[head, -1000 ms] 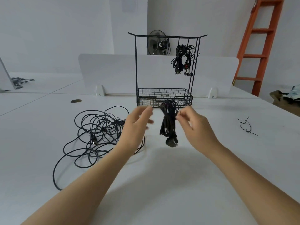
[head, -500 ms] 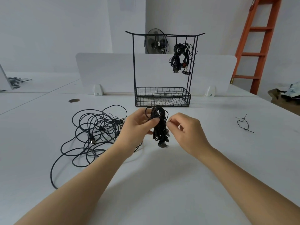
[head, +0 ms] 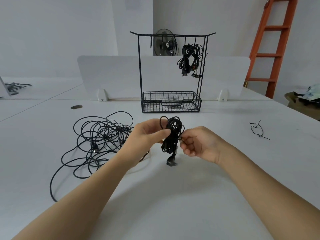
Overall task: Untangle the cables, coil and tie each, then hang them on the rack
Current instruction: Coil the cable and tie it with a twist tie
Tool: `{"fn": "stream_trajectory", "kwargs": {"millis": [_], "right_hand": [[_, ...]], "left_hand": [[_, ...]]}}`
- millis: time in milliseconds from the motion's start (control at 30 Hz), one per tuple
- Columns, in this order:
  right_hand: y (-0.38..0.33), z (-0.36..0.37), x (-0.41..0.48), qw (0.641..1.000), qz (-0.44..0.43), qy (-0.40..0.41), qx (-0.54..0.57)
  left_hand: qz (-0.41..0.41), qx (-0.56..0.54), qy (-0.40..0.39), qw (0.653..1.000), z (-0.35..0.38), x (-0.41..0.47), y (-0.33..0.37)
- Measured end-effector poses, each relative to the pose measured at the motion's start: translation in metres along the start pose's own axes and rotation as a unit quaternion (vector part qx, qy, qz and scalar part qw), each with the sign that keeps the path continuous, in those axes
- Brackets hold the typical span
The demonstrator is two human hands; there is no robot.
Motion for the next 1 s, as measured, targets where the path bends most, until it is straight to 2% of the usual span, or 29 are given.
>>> {"fn": "stream_trajectory", "kwargs": {"millis": [200,300,367,533,633,867,933,967,1000], "right_hand": [[-0.007,0.006,-0.002,0.991,-0.076,0.016,-0.114],[-0.006,0.011,-0.002,0.988,-0.087,0.012,-0.124],[-0.004,0.010,-0.001,0.988,-0.091,0.020,-0.123],[-0.005,0.007,0.001,0.981,-0.119,0.042,-0.146],[-0.005,0.009,0.002,0.979,-0.121,0.015,-0.162],[-0.001,0.014,0.004,0.977,-0.110,-0.046,-0.176],[0.000,-0.001,0.008,0.978,-0.121,0.011,-0.170],[0.001,-0.014,0.010,0.966,-0.131,0.073,-0.212],[0.002,-0.029,0.012,0.933,-0.137,0.145,-0.301]], "left_hand": [[-0.021,-0.009,0.114,0.993,-0.009,0.001,-0.003],[-0.032,-0.067,0.105,0.992,-0.011,0.002,-0.005],[-0.028,-0.068,0.079,0.994,-0.008,0.003,-0.004],[-0.025,0.060,0.087,0.994,-0.005,0.002,-0.002],[-0.018,0.055,0.115,0.992,-0.005,0.002,0.001],[-0.068,-0.009,0.111,0.991,-0.011,0.004,-0.005],[-0.065,-0.045,0.139,0.987,-0.016,0.005,-0.004],[-0.062,-0.062,0.150,0.985,-0.019,0.005,-0.003],[-0.058,-0.076,0.155,0.983,-0.022,0.005,-0.001]]}}
Point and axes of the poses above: each hand's wrist, its own x-axis towards the middle knuckle, its own z-axis out of the palm, y = z × x, the point moved 5 cm from there along x, towards the middle knuckle, and after that the axes turned 9 degrees about -y, right-handed, at the moved point
